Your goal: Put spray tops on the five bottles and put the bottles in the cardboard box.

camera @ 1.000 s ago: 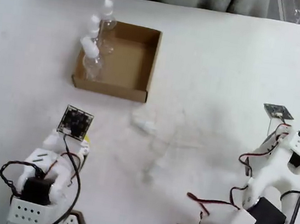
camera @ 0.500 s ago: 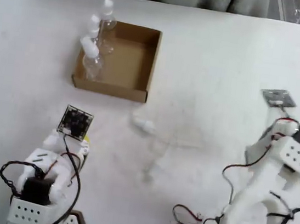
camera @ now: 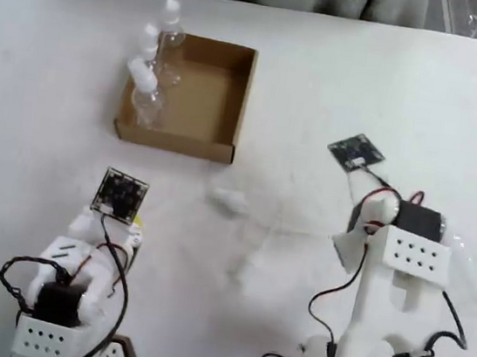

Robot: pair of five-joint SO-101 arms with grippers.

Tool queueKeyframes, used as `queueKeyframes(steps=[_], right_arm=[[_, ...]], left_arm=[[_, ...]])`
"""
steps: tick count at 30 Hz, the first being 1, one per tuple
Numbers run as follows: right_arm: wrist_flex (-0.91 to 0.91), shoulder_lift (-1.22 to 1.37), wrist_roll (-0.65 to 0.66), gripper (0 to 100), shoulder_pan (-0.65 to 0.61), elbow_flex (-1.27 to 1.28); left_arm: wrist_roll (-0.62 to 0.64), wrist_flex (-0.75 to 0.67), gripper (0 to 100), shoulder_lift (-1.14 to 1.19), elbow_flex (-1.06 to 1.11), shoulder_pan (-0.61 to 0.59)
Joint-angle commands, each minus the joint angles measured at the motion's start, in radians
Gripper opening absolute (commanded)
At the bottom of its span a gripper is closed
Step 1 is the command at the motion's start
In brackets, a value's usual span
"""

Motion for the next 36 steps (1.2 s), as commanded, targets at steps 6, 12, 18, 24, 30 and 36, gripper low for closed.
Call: queueKeyframes(steps=[6,12,18,24,30,36], right_arm=[[-0.018,-0.027,0.13,11.8,0.203,-0.008],[-0.113,-0.016,0.172,28.6,0.282,0.0],[-0.231,-0.015,0.173,31.1,0.3,0.086],[-0.309,-0.015,0.173,30.9,0.297,0.166],[-0.377,0.002,0.17,30.8,0.298,0.196],[-0.383,0.127,0.173,19.3,0.3,0.149]], left_arm=[[-0.011,-0.032,2,-0.004,-0.003,0.01],[-0.011,-0.028,2,-0.004,-0.003,0.01],[-0.011,-0.028,2,-0.004,-0.003,0.01],[-0.011,-0.028,2,-0.004,-0.003,0.01],[-0.011,-0.028,2,-0.004,-0.003,0.01],[-0.011,-0.028,2,-0.004,-0.003,0.01]])
